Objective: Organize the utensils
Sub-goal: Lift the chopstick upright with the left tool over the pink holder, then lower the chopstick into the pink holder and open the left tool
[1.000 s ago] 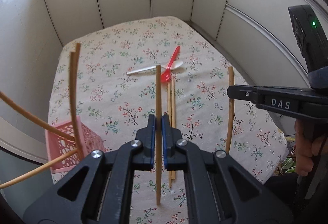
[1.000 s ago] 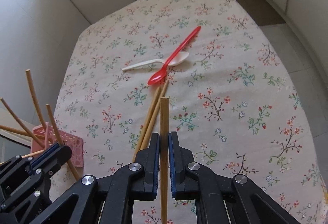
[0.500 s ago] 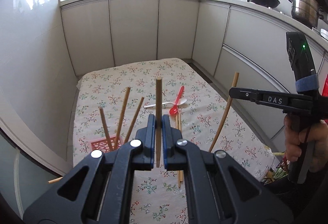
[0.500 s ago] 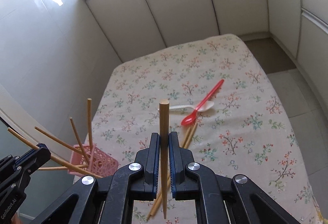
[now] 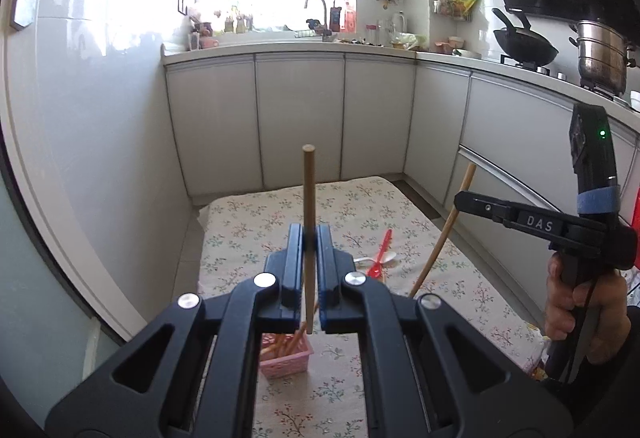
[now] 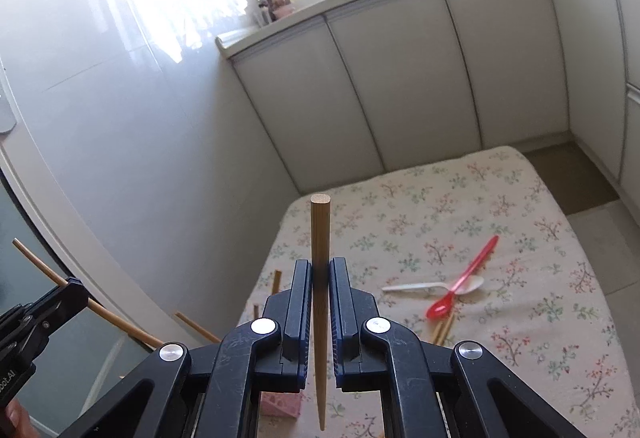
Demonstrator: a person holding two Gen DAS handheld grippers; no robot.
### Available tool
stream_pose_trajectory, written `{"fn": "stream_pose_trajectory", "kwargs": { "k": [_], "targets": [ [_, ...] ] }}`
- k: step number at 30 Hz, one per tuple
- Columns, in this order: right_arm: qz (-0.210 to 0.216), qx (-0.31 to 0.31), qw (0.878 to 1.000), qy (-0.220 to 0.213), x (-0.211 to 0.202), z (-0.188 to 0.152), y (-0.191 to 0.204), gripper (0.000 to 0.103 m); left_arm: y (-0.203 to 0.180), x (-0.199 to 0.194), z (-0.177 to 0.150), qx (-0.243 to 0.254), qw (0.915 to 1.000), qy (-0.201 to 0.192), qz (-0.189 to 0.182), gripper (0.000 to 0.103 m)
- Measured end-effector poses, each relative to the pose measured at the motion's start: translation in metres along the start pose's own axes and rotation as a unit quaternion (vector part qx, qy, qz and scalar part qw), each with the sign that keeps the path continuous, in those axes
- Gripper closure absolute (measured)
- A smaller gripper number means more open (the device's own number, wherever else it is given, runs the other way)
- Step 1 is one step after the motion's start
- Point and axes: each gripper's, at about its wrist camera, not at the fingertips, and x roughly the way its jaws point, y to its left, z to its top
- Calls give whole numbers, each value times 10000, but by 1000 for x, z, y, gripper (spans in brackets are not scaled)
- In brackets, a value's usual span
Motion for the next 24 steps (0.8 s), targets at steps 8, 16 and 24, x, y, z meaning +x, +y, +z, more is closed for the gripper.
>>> {"fn": "stream_pose_trajectory", "kwargs": {
  "k": [8,16,24],
  "targets": [
    [349,-69,9991,-216,7,3,25,97,15,25,-8,-53,9986,184,489,96],
    [737,-272,9965,-269,20,-4,49,97,26,50,-21,-161,9970,497,576,96],
    [835,-469,9948,-337,47,-16,68,97,33,68,-31,-192,9956,758,513,96]
  ]
}}
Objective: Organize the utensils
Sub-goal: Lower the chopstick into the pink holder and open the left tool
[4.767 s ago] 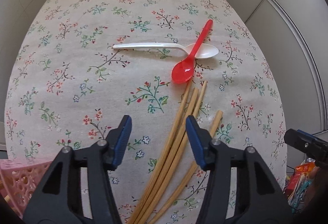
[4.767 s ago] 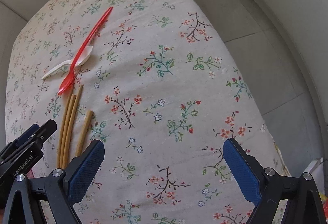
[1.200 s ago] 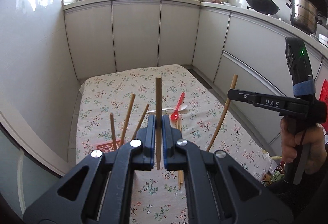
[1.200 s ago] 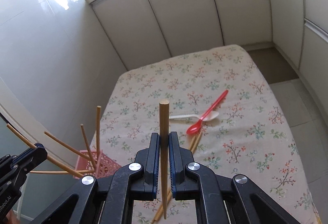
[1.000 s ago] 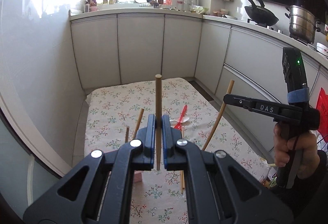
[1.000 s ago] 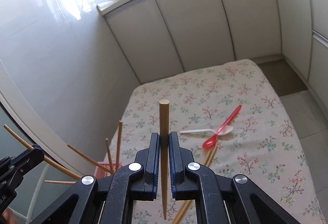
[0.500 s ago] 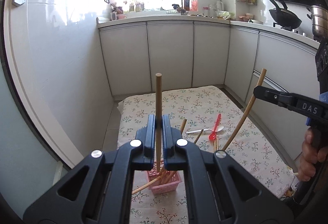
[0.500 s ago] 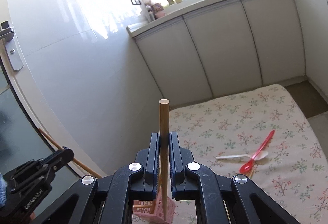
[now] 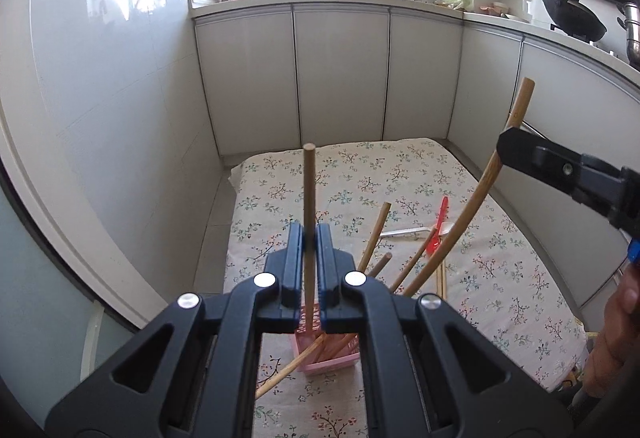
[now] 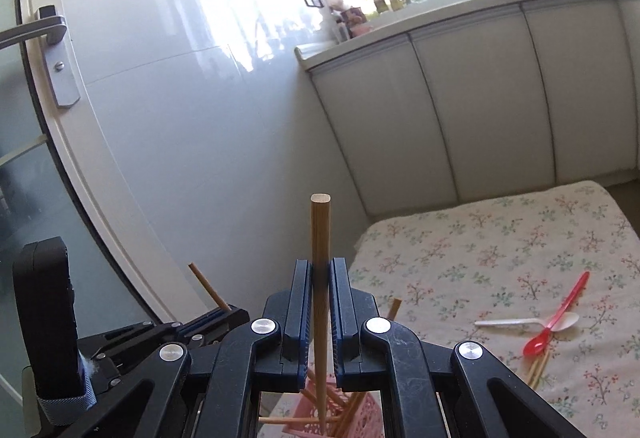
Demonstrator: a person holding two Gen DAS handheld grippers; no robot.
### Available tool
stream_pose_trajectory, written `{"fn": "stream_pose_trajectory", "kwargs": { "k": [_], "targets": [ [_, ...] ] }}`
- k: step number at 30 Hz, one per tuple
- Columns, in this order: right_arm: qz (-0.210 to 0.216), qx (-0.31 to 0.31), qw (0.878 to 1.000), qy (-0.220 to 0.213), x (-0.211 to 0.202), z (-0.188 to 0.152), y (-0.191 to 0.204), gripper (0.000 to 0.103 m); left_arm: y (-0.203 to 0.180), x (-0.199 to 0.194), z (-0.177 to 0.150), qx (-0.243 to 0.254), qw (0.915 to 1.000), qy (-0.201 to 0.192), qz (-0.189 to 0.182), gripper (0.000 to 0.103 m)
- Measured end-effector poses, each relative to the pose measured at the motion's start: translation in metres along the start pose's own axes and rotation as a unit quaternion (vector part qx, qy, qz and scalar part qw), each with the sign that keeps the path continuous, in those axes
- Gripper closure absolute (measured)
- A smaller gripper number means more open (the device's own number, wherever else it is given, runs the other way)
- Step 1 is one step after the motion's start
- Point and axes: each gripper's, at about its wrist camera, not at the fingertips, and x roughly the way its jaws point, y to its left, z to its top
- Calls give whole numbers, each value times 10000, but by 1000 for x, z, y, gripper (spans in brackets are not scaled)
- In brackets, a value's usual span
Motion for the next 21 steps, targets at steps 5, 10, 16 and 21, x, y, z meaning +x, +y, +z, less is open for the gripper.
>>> {"fn": "stream_pose_trajectory", "kwargs": {
  "k": [5,10,16,21],
  "targets": [
    [-100,-129,9998,-70,19,-10,5,97,3,13,-3,-66,9997,237,-34,96],
    [-332,-441,9985,-50,36,-22,13,96,5,21,-6,-75,9992,404,13,96],
    [-420,-420,9981,157,50,-31,8,95,6,21,-8,-68,9989,472,14,96],
    [-373,-287,9988,160,48,-30,3,93,6,17,-6,-99,9991,402,-8,96]
  ]
}}
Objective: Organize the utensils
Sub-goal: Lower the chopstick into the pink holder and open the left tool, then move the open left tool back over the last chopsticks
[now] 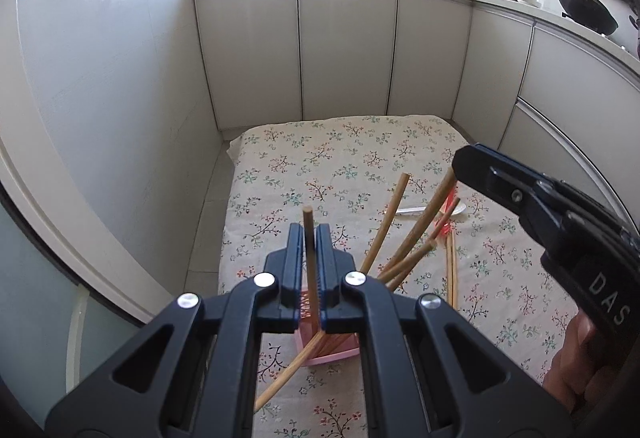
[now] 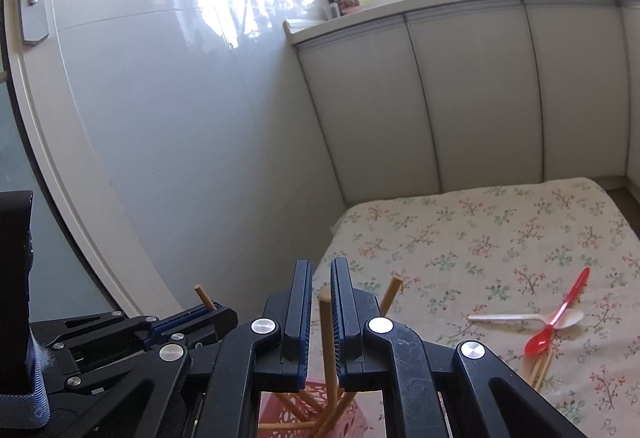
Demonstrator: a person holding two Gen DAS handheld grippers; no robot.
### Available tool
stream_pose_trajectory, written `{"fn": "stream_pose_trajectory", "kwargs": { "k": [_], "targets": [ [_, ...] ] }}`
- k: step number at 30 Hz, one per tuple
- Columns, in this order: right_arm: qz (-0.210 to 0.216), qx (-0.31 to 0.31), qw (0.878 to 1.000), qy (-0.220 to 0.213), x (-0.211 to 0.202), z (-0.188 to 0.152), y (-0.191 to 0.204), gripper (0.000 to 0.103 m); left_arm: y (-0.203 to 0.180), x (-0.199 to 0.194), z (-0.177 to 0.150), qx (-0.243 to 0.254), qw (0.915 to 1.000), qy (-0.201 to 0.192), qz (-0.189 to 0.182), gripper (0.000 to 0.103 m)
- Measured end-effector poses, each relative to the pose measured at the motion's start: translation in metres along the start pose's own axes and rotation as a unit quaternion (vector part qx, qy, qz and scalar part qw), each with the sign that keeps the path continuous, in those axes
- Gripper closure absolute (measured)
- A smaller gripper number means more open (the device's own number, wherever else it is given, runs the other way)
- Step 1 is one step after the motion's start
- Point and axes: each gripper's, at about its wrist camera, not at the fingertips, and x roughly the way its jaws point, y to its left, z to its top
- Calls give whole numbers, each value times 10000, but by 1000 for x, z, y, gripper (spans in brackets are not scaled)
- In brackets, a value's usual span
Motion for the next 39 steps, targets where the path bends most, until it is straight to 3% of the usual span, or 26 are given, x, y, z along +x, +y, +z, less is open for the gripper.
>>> {"fn": "stream_pose_trajectory", "kwargs": {
  "k": [2,4,6,9,20,29,39],
  "targets": [
    [27,39,10000,-2,-3,2,-1,91,0,-2,0,-26,10000,-12,-32,94],
    [48,49,10000,-17,-7,5,-3,84,0,-6,1,-48,10000,-53,-65,85],
    [101,92,9999,-53,-13,8,-4,75,0,-11,2,-63,9999,-134,-76,69],
    [177,168,9996,-117,-25,14,-7,72,0,-19,4,-97,9996,-223,-107,61],
    [193,315,9991,-227,-81,40,-29,43,-15,-56,15,-171,9973,-601,-378,27],
    [-41,437,9986,-282,-124,44,-61,24,-52,-65,22,72,9951,-675,-721,19],
    [-499,677,9961,-274,-151,45,-103,10,-99,-67,25,434,9918,-715,-971,6]
  ]
}}
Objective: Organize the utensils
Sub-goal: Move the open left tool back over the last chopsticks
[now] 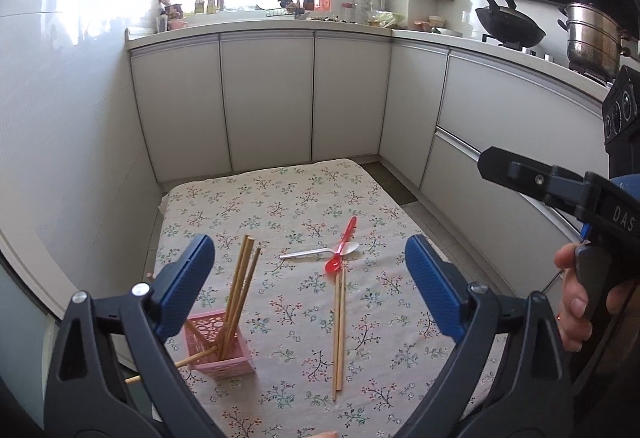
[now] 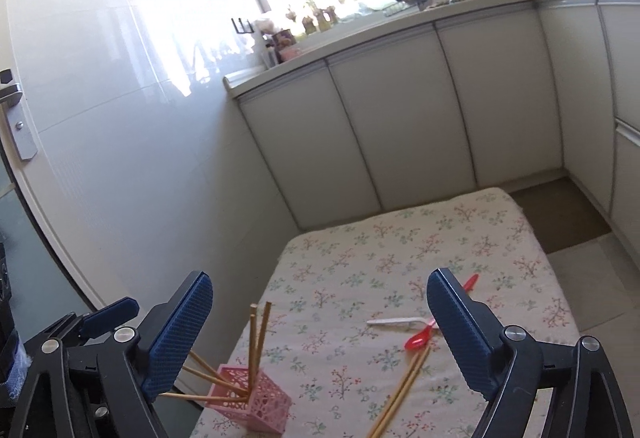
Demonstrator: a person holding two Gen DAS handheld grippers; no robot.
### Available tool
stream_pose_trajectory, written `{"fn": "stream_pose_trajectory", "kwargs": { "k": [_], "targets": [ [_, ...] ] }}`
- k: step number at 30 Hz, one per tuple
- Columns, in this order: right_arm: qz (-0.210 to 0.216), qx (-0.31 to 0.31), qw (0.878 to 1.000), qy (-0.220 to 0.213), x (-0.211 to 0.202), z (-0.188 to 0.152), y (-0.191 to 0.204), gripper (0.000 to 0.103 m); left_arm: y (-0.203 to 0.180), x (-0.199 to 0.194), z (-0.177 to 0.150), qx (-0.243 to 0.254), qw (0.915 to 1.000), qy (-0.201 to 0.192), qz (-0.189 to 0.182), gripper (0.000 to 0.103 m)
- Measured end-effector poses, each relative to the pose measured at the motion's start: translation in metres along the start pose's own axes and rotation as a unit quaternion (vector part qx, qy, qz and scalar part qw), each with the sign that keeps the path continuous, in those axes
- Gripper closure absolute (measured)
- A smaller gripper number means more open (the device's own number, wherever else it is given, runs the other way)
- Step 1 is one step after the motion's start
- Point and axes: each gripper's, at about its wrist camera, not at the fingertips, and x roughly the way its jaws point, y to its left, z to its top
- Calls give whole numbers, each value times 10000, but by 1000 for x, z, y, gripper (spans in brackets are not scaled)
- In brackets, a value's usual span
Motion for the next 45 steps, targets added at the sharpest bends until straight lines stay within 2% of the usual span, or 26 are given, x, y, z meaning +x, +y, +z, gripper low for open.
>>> {"fn": "stream_pose_trajectory", "kwargs": {
  "k": [6,11,18,23,25,27,28,30,33,38,45],
  "targets": [
    [-311,460,9975,438,5,1,-41,8,-22,18,-5,136,9992,293,-217,6],
    [-707,995,9888,862,13,-4,-79,8,-39,44,-16,207,9964,786,-247,6],
    [-1514,1224,9708,1398,31,-15,-122,8,-61,100,-40,291,9849,1678,-313,6],
    [-1779,1153,9588,1893,47,-28,-142,8,-70,145,-58,347,9752,2179,-200,8],
    [-1836,1127,9533,2118,56,-36,-148,8,-71,164,-64,385,9716,2332,-91,13],
    [-1926,1079,9470,2333,66,-43,-154,8,-69,183,-71,329,9676,2502,-22,26],
    [-1939,1064,9439,2454,73,-46,-156,8,-67,191,-74,284,9657,2579,-15,30],
    [-1928,1080,9385,2653,85,-55,-163,8,-63,208,-79,193,9621,2719,4,47],
    [-1981,1097,9287,2937,103,-66,-172,8,-51,236,-86,-74,9564,2920,10,67],
    [-2080,1159,9128,3318,131,-83,-187,8,-37,265,-92,-466,9505,3072,-34,79],
    [-2125,1462,9000,3515,151,-92,-201,8,-36,290,-100,-556,9437,3258,-122,89]
  ]
}}
